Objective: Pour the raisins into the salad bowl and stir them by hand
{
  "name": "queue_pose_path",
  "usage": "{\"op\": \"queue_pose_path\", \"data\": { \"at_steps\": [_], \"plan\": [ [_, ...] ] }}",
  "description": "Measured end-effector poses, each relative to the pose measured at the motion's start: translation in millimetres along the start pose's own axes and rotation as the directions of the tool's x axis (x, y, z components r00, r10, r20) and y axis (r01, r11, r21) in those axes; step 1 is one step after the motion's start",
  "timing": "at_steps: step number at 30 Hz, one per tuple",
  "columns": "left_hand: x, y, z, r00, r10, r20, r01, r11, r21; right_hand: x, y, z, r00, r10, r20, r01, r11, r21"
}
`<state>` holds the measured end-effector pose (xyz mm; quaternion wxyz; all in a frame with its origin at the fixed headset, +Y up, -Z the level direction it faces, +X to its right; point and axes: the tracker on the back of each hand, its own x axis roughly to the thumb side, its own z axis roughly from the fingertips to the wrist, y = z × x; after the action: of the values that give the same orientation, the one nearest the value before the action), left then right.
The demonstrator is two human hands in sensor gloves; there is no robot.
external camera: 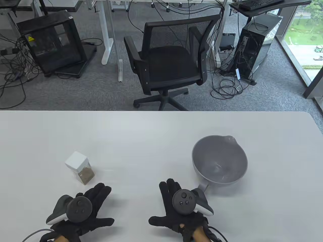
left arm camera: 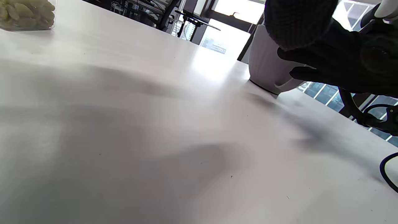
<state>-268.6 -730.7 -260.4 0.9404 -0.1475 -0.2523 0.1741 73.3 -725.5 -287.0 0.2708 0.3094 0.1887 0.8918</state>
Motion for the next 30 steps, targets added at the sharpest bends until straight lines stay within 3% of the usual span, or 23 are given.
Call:
{"op": "queue_pose_path", "data": {
  "at_steps": [8, 10, 12, 14, 16, 17, 20, 23, 24, 25, 27, 29, 30],
  "plan": [
    [-4.1, 2.6, 3.1, 0.999, 0.023, -0.037, -0.021, 0.999, 0.036, -0.5, -1.0, 1.1, 1.0, 0.004, -0.005, -0.004, 1.0, -0.017],
    [-8.1, 4.8, 4.2, 0.996, 0.031, -0.089, -0.023, 0.996, 0.09, -0.5, -0.7, 0.8, 1.0, 0.005, -0.003, -0.006, 1.0, -0.018],
    [-15.9, 8.8, 6.6, 0.978, 0.053, -0.201, -0.011, 0.979, 0.205, -0.7, -0.3, 0.6, 1.0, 0.004, -0.005, -0.005, 1.0, -0.016],
    [-29.7, 14.6, 8.8, 0.93, 0.137, -0.342, -0.011, 0.938, 0.345, -1.4, 0.0, 0.0, 1.0, -0.001, -0.007, 0.001, 1.0, -0.014],
    [-52.6, 21.4, 3.5, 0.87, 0.296, -0.393, -0.103, 0.891, 0.442, -2.4, -0.3, -1.4, 1.0, -0.013, -0.007, 0.013, 1.0, -0.016],
    [-67.0, 24.8, 0.1, 0.787, 0.432, -0.44, -0.18, 0.844, 0.505, -2.9, -0.5, -2.9, 1.0, -0.025, -0.003, 0.025, 1.0, -0.014],
    [-101.1, 26.3, -21.9, 0.644, 0.626, -0.439, -0.343, 0.75, 0.566, -3.8, -2.1, -4.7, 0.999, -0.05, 0.003, 0.05, 0.999, -0.013],
    [-121.3, 21.6, -41.3, 0.577, 0.697, -0.426, -0.358, 0.684, 0.635, -3.8, -5.8, -3.7, 0.998, -0.067, 0.021, 0.067, 0.998, -0.02],
    [-123.2, 21.2, -42.2, 0.576, 0.703, -0.416, -0.34, 0.669, 0.661, -3.8, -7.2, -3.0, 0.997, -0.073, 0.029, 0.074, 0.997, -0.024],
    [-122.4, 22.5, -46.3, 0.638, 0.689, -0.344, -0.321, 0.644, 0.694, -3.9, -9.7, -1.9, 0.996, -0.086, 0.04, 0.087, 0.996, -0.032],
    [-108.2, 26.2, -50.0, 0.705, 0.646, -0.293, -0.357, 0.68, 0.641, -4.4, -12.8, -0.6, 0.993, -0.109, 0.047, 0.111, 0.992, -0.053],
    [-80.7, 32.2, -54.8, 0.807, 0.585, -0.079, -0.472, 0.72, 0.508, -4.0, -13.9, 0.5, 0.99, -0.131, 0.06, 0.135, 0.988, -0.071],
    [-57.3, 33.8, -55.6, 0.829, 0.554, 0.073, -0.543, 0.769, 0.337, -2.2, -13.7, 0.8, 0.987, -0.134, 0.087, 0.14, 0.988, -0.061]
  ]
}}
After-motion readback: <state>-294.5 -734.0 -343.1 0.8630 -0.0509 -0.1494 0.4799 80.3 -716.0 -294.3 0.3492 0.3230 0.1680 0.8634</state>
